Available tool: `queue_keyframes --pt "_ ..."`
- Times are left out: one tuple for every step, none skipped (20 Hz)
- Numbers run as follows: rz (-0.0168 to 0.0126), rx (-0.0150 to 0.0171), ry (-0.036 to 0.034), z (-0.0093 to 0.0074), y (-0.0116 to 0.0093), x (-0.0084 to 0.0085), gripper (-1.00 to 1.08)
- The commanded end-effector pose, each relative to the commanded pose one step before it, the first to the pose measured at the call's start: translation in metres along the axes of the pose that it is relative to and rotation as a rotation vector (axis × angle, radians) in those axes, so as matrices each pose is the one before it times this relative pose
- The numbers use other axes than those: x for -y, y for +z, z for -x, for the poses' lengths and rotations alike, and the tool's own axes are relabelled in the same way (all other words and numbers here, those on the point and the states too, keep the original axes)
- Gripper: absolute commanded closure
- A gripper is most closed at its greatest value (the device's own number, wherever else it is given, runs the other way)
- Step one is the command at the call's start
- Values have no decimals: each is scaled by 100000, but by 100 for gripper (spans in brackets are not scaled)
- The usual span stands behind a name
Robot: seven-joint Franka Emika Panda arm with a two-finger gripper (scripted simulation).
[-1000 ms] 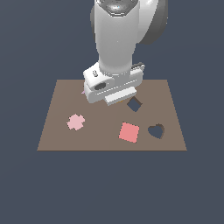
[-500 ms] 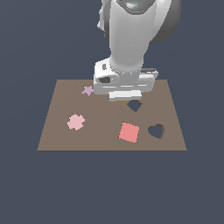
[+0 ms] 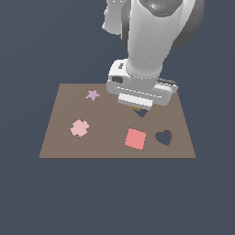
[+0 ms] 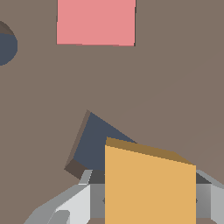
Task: Insert a designated object into the corresponding slot on a board.
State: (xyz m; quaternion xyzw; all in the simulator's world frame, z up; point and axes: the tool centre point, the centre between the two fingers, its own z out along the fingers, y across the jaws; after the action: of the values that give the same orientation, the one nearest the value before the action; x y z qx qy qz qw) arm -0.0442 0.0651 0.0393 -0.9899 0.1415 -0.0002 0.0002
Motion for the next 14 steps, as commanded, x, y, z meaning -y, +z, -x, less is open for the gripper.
queue_keyframes --pt "-19 -38 7751 -128 -46 600 108" --pt "-1 3 2688 -39 -8 219 108" --pt "-1 3 2561 -38 -8 209 108" --pt "-1 3 2434 -37 -7 198 108" --pt "0 3 2307 -36 -7 188 108" --pt "0 3 2181 -35 -6 177 108" --pt "0 4 2054 -34 -6 167 108" --pt "1 4 1929 -33 -5 156 108" --pt "1 4 1803 -31 -5 146 108" --pt "1 4 1672 -30 -4 135 108" --pt "1 4 1541 -28 -4 124 108" --pt "1 4 1409 -27 -3 113 108" --pt "2 4 1275 -25 -3 102 108" --pt "2 3 1143 -24 -2 91 108"
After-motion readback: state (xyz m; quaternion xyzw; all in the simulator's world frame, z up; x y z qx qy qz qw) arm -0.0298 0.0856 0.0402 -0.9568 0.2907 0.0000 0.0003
